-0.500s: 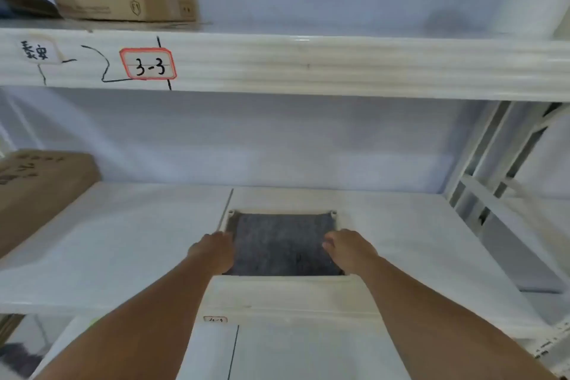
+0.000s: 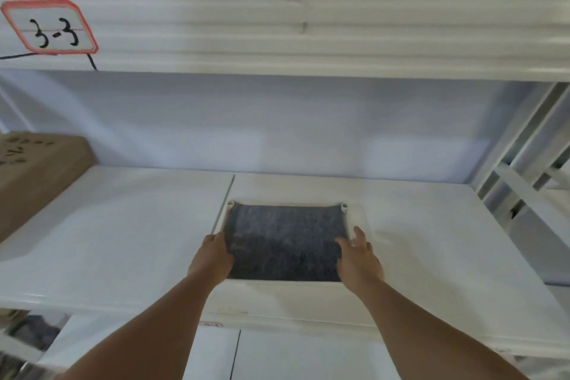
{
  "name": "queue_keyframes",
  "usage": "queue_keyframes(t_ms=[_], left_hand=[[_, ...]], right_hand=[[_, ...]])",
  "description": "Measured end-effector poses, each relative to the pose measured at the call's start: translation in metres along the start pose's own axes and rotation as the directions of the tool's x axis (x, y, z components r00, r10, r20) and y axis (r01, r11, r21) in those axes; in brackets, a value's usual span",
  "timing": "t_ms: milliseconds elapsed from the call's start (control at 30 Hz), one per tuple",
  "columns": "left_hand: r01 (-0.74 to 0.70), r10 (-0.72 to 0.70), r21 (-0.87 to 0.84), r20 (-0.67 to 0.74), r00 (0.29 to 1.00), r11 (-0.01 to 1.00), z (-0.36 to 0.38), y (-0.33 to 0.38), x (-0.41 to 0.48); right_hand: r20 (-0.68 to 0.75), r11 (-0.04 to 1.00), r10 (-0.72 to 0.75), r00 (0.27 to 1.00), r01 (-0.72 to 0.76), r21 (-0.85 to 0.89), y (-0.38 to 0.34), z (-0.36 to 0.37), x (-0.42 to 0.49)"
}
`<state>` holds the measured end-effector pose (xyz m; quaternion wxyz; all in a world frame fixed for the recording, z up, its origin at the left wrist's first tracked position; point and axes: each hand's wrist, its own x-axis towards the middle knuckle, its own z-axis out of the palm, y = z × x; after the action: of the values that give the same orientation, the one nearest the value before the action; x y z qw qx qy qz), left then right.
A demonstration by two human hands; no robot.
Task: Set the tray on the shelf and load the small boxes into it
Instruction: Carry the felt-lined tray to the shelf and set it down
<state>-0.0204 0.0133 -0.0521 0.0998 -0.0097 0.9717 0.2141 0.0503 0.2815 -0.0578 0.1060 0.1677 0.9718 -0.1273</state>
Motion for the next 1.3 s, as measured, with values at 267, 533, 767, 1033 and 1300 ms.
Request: queue_keyframes(t_ms=[267,533,767,1033,1300], left_hand=[[0.173,-0.169,-0.345,0.042,0.985,0.922,0.0,-0.012,0.011],[0.283,-0.142,-0.706,0.254,0.957,0.65,-0.008,-0.015,0.016],[0.203,0.014,-0.79,0.259,0.966,0.578,-0.019,0.0,0.013],[0.078,0.243,-0.817,0.259,0.935,0.571,-0.022,0.042,-0.001],[0.023,0.441,-0.831,0.318,0.839,0.556,-0.012,0.101,-0.04]], right_hand=[[0.048,0.804,0.414,0.909,-0.39,0.45,0.004,0.005,0.002],[0.097,0.518,0.502,0.86,-0.389,0.762,0.009,0.005,-0.017],[0.05,0.354,0.596,0.801,-0.318,0.879,0.012,-0.003,-0.055],[-0.028,0.284,0.743,0.668,-0.277,0.918,0.033,-0.018,-0.118],[-0.113,0.241,0.867,0.485,-0.21,0.948,0.056,-0.03,-0.198]])
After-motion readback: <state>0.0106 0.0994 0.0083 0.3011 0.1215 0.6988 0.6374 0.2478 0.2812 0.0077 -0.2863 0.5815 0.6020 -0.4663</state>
